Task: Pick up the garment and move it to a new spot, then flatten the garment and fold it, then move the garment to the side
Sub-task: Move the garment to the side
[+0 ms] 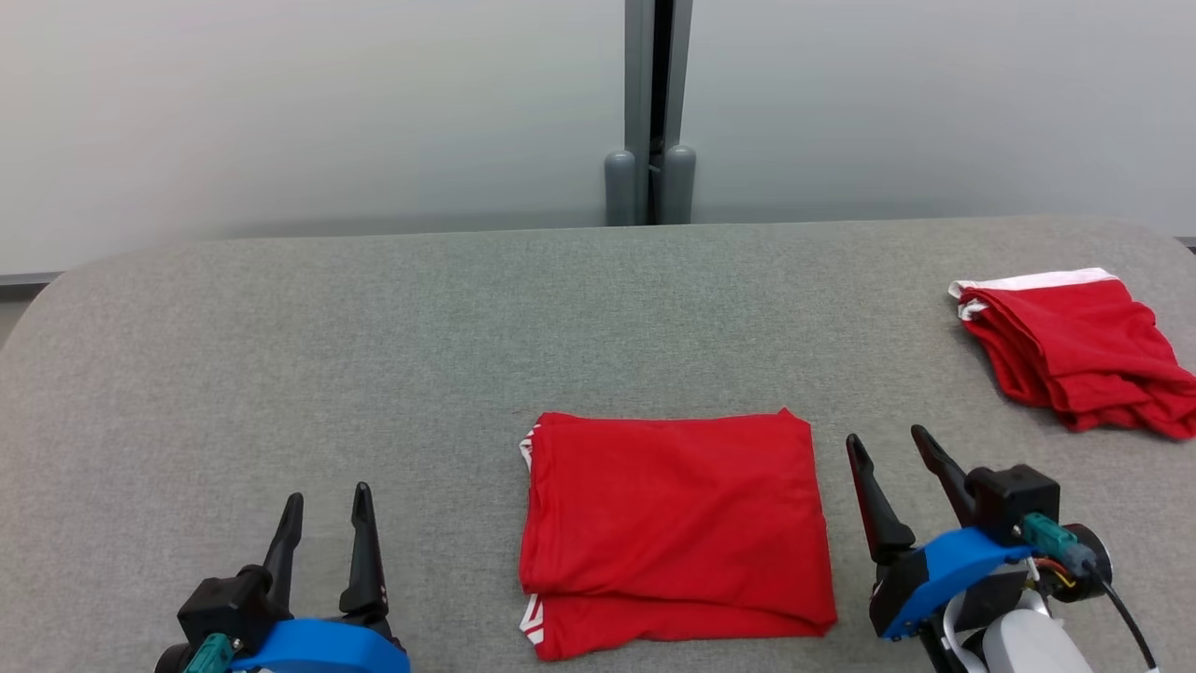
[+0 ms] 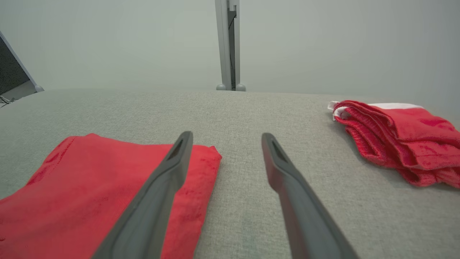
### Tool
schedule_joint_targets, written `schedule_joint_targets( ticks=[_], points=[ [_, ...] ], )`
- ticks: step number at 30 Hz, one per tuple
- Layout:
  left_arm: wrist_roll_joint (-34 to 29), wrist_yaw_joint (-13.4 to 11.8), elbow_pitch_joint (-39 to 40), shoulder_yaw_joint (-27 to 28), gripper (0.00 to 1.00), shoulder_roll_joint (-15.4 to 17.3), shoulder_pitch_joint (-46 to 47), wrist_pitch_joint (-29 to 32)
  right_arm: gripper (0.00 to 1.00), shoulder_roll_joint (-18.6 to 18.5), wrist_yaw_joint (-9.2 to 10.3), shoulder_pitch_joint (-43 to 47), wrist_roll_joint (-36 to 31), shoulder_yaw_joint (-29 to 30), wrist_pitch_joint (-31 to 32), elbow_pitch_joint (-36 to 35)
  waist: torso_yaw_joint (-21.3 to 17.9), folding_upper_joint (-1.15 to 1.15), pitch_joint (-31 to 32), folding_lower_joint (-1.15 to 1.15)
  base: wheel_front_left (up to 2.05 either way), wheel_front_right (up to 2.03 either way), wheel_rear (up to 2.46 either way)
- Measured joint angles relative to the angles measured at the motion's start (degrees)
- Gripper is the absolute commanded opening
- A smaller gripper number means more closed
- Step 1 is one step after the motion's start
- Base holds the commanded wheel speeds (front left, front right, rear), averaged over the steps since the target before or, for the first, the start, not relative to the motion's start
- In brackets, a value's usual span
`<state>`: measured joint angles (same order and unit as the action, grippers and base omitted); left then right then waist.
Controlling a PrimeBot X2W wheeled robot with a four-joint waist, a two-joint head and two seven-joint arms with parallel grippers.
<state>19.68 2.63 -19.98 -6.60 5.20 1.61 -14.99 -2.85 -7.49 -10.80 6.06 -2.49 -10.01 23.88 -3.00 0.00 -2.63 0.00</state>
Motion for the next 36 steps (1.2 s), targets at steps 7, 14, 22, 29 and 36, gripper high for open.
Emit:
schedule_joint_targets(
  ticks=[7,14,22,29,36],
  points=[
    [0.07,-0.08,0.94,0.56,1.00,0.01,0.01,-0.01,1.00,-0.02,0.01,-2.80,1.08,2.66,11.87,2.83,2.77,0.00,-0.96,0.00,0.00,0.00,0.00],
    [0.15,-0.01,1.08,0.65,1.00,-0.23,0.26,0.00,1.00,-0.03,0.00,-5.33,4.59,1.58,18.83,9.05,5.72,0.00,-2.99,0.00,0.00,0.00,0.00],
    [-0.12,0.16,1.57,1.14,1.00,-0.52,0.88,0.00,0.00,-0.48,0.00,-7.95,7.26,-0.68,20.74,11.36,6.91,0.00,-5.99,0.01,0.00,0.00,0.00],
    [-1.86,0.09,3.63,1.33,1.00,-0.51,1.40,0.00,0.00,-2.92,-0.05,-10.61,7.38,-1.56,18.24,8.18,2.13,0.00,-8.21,0.01,0.00,0.00,0.00],
    [-3.04,-0.18,6.73,1.81,1.00,0.26,3.02,0.00,0.00,-7.84,-0.01,-12.88,7.64,0.09,18.37,2.98,-7.48,0.00,-12.34,0.01,0.00,0.00,0.00]
  ],
)
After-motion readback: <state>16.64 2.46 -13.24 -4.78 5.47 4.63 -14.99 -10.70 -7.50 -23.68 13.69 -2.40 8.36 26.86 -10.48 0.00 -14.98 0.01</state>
